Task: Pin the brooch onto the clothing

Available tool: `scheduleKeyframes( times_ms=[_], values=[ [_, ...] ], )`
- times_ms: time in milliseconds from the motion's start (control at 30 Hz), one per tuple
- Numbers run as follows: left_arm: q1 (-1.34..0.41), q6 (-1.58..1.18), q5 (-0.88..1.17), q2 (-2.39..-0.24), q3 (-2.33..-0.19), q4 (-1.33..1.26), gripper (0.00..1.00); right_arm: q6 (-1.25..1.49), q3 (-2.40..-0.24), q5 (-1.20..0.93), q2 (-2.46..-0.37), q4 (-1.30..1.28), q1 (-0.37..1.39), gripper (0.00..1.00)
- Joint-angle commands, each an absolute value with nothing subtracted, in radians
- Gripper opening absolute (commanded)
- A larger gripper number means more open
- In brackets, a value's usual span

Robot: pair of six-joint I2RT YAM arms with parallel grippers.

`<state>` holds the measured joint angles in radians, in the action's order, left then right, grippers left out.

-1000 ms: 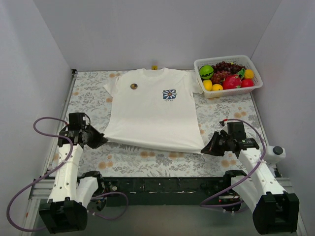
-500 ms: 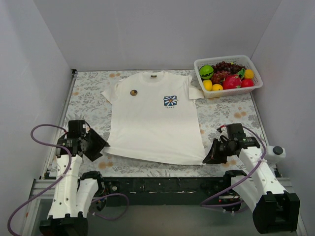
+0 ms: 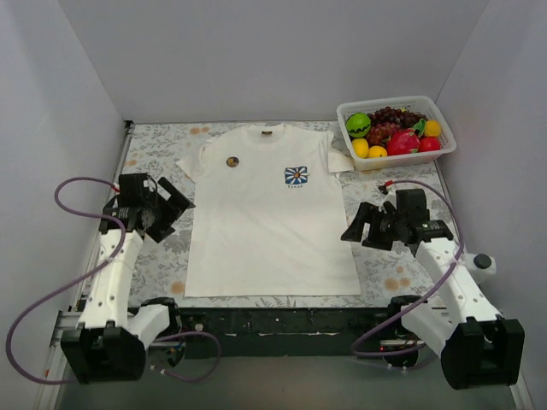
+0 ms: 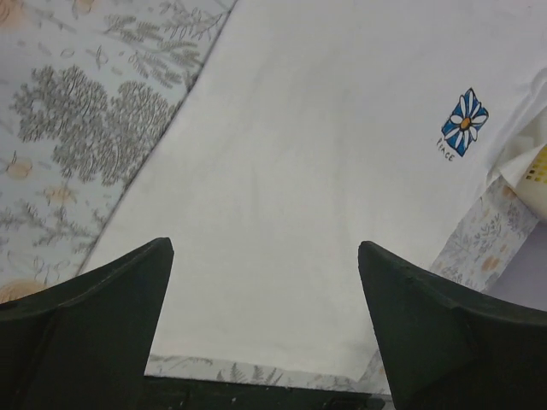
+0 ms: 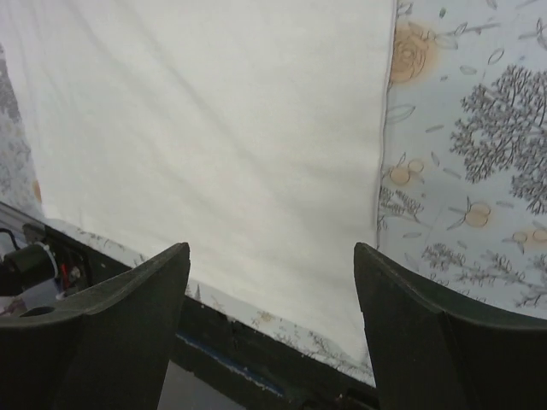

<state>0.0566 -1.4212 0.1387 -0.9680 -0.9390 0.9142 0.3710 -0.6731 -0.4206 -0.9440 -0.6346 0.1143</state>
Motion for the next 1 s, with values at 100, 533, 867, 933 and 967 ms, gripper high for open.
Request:
scheduleKeyframes(
  times_ms=[100, 533, 867, 933, 967],
  values=[
    [0.057, -1.434, 0.06, -1.388, -1.101, 0.48, 0.55, 0.358, -0.773, -0.267, -1.239, -0.313, 0.242, 0.83],
    [0.077, -1.457, -0.117, -2.091, -1.632, 0.362, 0.0, 0.325, -0.931, -0.172, -1.588, -0.252, 0.373, 0.83],
    [0.095, -1.517, -0.098, -2.255, -1.779, 0.508, 0.0, 0.354, -0.845, -0.209, -1.611, -0.241, 0.382, 0.84],
    [0.098, -1.554, -0.126, -2.223, -1.744, 0.515, 0.0, 0.354, -0.835, -0.216, -1.62, -0.244, 0.383, 0.84],
    [0.101, -1.566, -0.135, -2.209, -1.727, 0.511, 0.0, 0.354, -0.831, -0.219, -1.621, -0.242, 0.387, 0.84]
  ],
)
